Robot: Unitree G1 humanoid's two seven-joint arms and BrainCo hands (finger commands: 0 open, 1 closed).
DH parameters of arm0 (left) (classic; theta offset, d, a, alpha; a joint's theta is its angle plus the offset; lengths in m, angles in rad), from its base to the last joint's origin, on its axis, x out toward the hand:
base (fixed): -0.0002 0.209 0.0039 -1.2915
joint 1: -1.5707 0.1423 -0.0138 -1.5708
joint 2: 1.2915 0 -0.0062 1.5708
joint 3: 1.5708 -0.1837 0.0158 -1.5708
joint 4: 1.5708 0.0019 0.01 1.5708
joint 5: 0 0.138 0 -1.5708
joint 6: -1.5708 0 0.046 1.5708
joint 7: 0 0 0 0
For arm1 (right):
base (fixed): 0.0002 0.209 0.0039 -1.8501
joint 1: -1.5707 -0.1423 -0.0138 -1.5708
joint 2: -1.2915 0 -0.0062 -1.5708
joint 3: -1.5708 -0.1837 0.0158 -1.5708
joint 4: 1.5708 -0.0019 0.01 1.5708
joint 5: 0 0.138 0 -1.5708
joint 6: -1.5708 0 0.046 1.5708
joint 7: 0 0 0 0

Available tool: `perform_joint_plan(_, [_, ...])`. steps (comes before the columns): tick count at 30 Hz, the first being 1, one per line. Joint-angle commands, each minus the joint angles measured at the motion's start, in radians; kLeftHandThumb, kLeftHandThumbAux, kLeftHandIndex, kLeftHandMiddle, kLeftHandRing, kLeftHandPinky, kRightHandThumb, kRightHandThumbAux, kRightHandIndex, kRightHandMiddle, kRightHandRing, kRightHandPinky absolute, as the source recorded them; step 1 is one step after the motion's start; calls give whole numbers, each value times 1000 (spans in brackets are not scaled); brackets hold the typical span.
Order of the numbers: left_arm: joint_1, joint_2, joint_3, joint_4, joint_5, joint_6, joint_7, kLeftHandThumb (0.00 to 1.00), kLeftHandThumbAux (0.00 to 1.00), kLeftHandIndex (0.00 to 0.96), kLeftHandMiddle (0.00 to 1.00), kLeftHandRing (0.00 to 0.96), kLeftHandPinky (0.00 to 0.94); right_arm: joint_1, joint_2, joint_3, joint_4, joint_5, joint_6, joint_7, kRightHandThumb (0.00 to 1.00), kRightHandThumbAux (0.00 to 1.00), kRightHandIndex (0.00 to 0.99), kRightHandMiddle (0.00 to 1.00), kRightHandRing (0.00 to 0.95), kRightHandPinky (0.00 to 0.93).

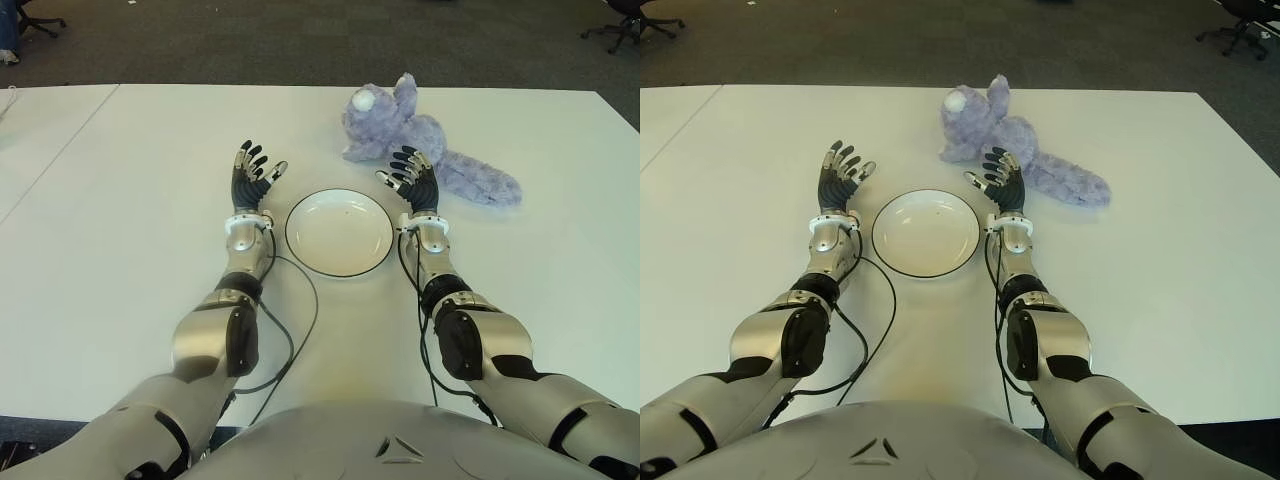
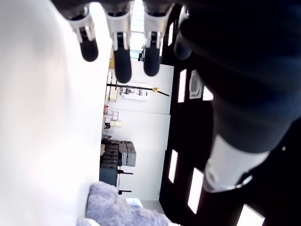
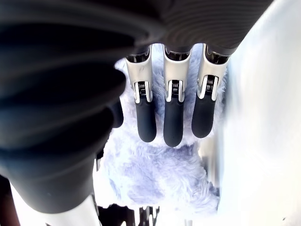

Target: Put the doll into the plate.

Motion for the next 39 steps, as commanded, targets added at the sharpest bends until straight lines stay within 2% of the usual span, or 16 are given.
perform_joint_plan(1, [232, -64, 15, 134, -24, 98, -6, 42, 810, 100, 152, 185, 106, 266, 34, -21, 144, 26, 134, 2, 118, 877, 198, 275, 286, 304])
perform_joint_plan(3, [232, -64, 14, 133, -22, 98, -6, 40, 808, 96, 148, 182, 96, 265, 34, -18, 145, 21, 137, -1, 119, 878, 197, 277, 287, 303])
perform_joint_plan(7, [232, -63, 8, 134, -15, 103, -1, 32, 810, 99, 155, 177, 152, 268, 37, -14, 150, 14, 151, -6, 122, 880, 193, 281, 294, 300])
perform_joint_plan(8, [231, -62, 7, 136, -14, 108, 0, 32, 810, 98, 156, 179, 114, 268, 37, -14, 150, 15, 150, -5, 123, 883, 183, 279, 292, 298])
perform_joint_plan(11, [229, -61, 5, 137, -11, 114, 3, 30, 810, 98, 157, 180, 92, 267, 36, -13, 149, 15, 152, -5, 126, 885, 176, 278, 291, 297])
perform_joint_plan(24, [231, -67, 7, 134, -16, 106, 4, 27, 815, 83, 154, 192, 116, 269, 37, -13, 149, 15, 152, -18, 149, 906, 155, 270, 280, 267])
perform_joint_plan(29, [229, -69, 15, 134, -25, 108, -3, 39, 801, 76, 142, 180, 119, 269, 36, -13, 149, 16, 151, -20, 79, 883, 158, 263, 274, 272])
perform_joint_plan(34, [233, -69, 17, 134, -26, 104, -9, 38, 790, 75, 140, 176, 114, 266, 34, -8, 147, 12, 147, -25, 74, 877, 154, 260, 272, 267])
perform_joint_plan(37, [233, -67, 15, 134, -23, 102, -11, 27, 779, 69, 134, 159, 83, 271, 39, 7, 144, -5, 120, -48, 52, 861, 149, 256, 270, 272])
perform_joint_plan(39, [233, -66, 10, 134, -18, 100, -8, 22, 778, 70, 136, 160, 103, 275, 46, 24, 139, -24, 92, -81, 38, 853, 149, 245, 257, 248])
